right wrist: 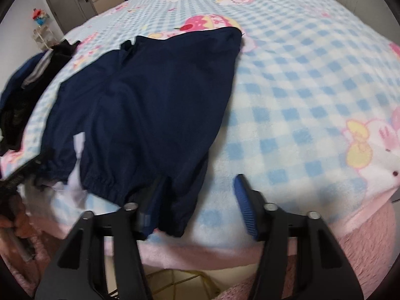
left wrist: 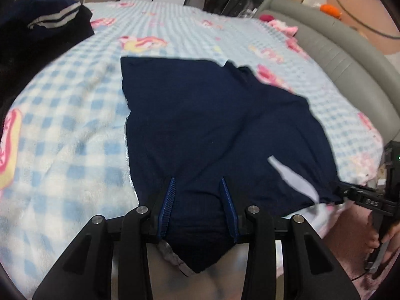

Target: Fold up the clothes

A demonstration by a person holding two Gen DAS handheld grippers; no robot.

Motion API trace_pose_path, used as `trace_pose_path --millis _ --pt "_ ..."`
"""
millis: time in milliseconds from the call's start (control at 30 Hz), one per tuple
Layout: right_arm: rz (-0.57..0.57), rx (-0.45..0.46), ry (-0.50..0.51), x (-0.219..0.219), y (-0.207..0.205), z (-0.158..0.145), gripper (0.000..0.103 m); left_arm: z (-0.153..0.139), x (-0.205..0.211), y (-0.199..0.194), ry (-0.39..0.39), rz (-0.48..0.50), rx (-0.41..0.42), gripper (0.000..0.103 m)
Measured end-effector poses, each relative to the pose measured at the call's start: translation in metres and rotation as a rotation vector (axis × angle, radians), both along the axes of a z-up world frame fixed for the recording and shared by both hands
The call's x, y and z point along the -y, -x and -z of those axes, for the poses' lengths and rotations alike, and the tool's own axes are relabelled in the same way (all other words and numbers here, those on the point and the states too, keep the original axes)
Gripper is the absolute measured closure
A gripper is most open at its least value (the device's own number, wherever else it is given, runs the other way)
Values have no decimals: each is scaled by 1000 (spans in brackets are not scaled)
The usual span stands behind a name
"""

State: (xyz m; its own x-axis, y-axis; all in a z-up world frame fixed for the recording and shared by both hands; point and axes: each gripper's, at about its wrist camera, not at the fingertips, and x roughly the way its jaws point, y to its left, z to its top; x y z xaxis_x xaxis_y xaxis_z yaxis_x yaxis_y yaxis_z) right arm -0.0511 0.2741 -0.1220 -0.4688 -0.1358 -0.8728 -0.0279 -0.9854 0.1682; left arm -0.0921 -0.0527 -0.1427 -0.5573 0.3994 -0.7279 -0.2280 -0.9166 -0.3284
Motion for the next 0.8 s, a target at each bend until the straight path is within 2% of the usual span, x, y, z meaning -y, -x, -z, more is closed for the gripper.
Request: trace_pose_path --millis 133,200,333,367,500,533,600,667,800 --pt "-22 -26 30 1 -4 -6 66 -9 -9 -11 -114 49 -28 64" --pt "-13 -33 45 2 -2 -9 65 -8 -23 -14 -94 76 -31 64" --pt "-51 -44 -47 20 2 -12 62 2 -39 -7 -45 96 7 64" --pt "-63 -37 -58 23 4 -10 57 3 -40 -6 -43 99 13 64" --pt "-34 2 -97 27 12 3 58 4 -39 -3 -57 115 23 63" --pt "-36 -3 -100 28 13 2 61 6 -41 -5 -58 116 24 62" --pt "-48 -18 -121 33 13 -2 78 9 -42 -6 -62 115 30 62" --pt "-53 -27 -131 34 14 -7 88 11 -42 -3 -67 113 39 62" --pt "-46 -51 -125 37 17 -19 96 11 -36 -1 -87 105 45 62"
